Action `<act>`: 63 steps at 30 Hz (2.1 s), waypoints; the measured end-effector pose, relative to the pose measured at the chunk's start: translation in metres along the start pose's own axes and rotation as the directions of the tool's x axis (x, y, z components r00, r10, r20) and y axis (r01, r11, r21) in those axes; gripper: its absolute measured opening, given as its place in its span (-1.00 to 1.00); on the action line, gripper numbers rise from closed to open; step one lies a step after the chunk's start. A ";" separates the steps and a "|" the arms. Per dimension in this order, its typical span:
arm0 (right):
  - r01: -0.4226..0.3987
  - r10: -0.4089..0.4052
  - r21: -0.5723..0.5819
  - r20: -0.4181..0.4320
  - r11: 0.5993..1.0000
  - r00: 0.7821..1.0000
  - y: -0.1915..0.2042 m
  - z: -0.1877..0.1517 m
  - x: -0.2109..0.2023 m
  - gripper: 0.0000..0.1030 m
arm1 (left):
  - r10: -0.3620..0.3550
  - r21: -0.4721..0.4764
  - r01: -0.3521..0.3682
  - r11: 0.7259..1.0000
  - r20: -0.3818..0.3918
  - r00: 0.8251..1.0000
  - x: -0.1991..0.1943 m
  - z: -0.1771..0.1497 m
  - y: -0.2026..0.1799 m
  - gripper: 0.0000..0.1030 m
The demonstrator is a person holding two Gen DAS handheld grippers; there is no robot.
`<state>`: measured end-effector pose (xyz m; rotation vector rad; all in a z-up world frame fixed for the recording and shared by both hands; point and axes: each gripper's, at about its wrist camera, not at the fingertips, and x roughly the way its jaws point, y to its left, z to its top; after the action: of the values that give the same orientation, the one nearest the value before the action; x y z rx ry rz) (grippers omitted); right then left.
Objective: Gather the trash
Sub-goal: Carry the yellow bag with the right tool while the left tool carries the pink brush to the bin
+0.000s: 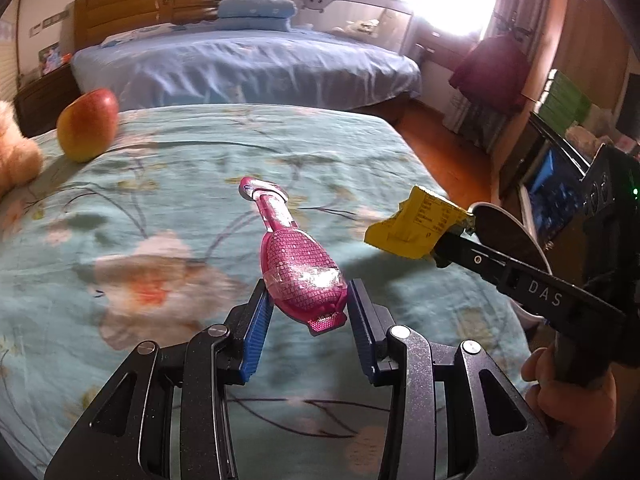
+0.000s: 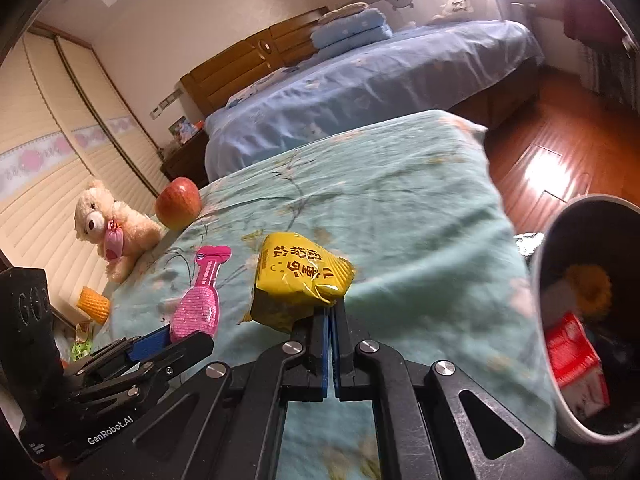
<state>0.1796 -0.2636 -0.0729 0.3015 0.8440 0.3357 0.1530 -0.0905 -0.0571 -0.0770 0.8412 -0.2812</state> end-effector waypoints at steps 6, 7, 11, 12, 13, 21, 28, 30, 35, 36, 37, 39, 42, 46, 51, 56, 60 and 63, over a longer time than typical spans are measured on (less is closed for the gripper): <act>0.031 -0.032 0.047 0.027 0.998 0.999 -0.022 -0.010 -0.022 -0.99 | -0.027 0.046 0.026 0.999 0.007 1.000 -0.004 -0.001 -0.027 -0.28; 0.034 -0.036 0.056 0.030 0.998 0.999 -0.025 -0.011 -0.025 -0.99 | -0.031 0.052 0.031 0.998 0.008 0.999 -0.005 -0.001 -0.031 -0.28; 0.048 -0.052 0.080 0.050 0.996 0.997 -0.036 -0.016 -0.039 -0.98 | -0.048 0.080 0.047 0.996 0.007 0.999 -0.006 -0.003 -0.047 -0.28; 0.051 -0.056 0.082 0.054 0.995 0.997 -0.037 -0.017 -0.042 -0.98 | -0.051 0.085 0.050 0.995 0.006 0.999 -0.007 -0.004 -0.050 -0.28; 0.054 -0.059 0.084 0.059 0.995 0.997 -0.039 -0.018 -0.045 -0.98 | -0.054 0.090 0.053 0.994 0.005 0.999 -0.007 -0.005 -0.053 -0.28; 0.065 -0.075 0.102 0.099 0.993 0.992 -0.052 -0.024 -0.068 -0.99 | -0.069 0.117 0.069 0.991 -0.005 0.998 -0.007 -0.011 -0.070 -0.28; 0.060 -0.075 0.122 0.119 0.991 0.990 -0.057 -0.028 -0.077 -0.99 | -0.075 0.128 0.075 0.989 -0.007 0.997 -0.009 -0.013 -0.078 -0.29; 0.061 -0.077 0.126 0.126 0.990 0.989 -0.059 -0.029 -0.081 -0.99 | -0.079 0.132 0.079 0.988 -0.010 0.997 -0.008 -0.014 -0.080 -0.28; 0.067 -0.086 0.134 0.142 0.989 0.986 -0.064 -0.030 -0.089 -0.99 | -0.092 0.146 0.093 0.985 -0.014 0.996 -0.007 -0.015 -0.088 -0.28; 0.070 -0.089 0.135 0.143 0.988 0.986 -0.064 -0.031 -0.090 -0.99 | -0.095 0.148 0.096 0.984 -0.015 0.995 -0.007 -0.015 -0.090 -0.28; 0.072 -0.092 0.136 0.144 0.988 0.985 -0.064 -0.031 -0.091 -0.99 | -0.098 0.150 0.099 0.984 -0.016 0.995 -0.007 -0.015 -0.092 -0.28; 0.074 -0.094 0.140 0.146 0.987 0.985 -0.066 -0.032 -0.093 -0.99 | -0.103 0.155 0.104 0.982 -0.018 0.995 -0.007 -0.015 -0.096 -0.28; 0.078 -0.100 0.148 0.149 0.986 0.984 -0.070 -0.034 -0.096 -0.99 | -0.109 0.163 0.111 0.980 -0.021 0.994 -0.006 -0.016 -0.101 -0.28; 0.083 -0.107 0.155 0.151 0.984 0.983 -0.075 -0.036 -0.099 -0.99 | -0.119 0.174 0.121 0.977 -0.025 0.993 -0.005 -0.017 -0.108 -0.28; 0.071 -0.092 0.164 0.123 0.984 0.988 -0.078 -0.039 -0.092 -0.87 | -0.119 0.178 0.122 0.976 -0.028 0.993 -0.004 -0.018 -0.110 -0.28; 0.055 -0.072 0.179 0.092 0.982 0.993 -0.080 -0.044 -0.080 -0.87 | -0.111 0.167 0.115 0.979 -0.034 0.993 -0.003 -0.018 -0.105 -0.28; 0.060 -0.075 0.170 0.086 0.984 0.993 -0.079 -0.045 -0.077 -0.93 | -0.114 0.169 0.118 0.979 -0.034 0.993 -0.003 -0.018 -0.105 -0.28; 0.063 -0.080 0.163 0.098 0.985 0.992 -0.078 -0.044 -0.082 -0.99 | -0.121 0.175 0.126 0.976 -0.036 0.992 -0.002 -0.018 -0.108 -0.28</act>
<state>0.1085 -0.3614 -0.0757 0.4328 0.7776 0.1837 0.1150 -0.1932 -0.0482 0.0409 0.8348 -0.4740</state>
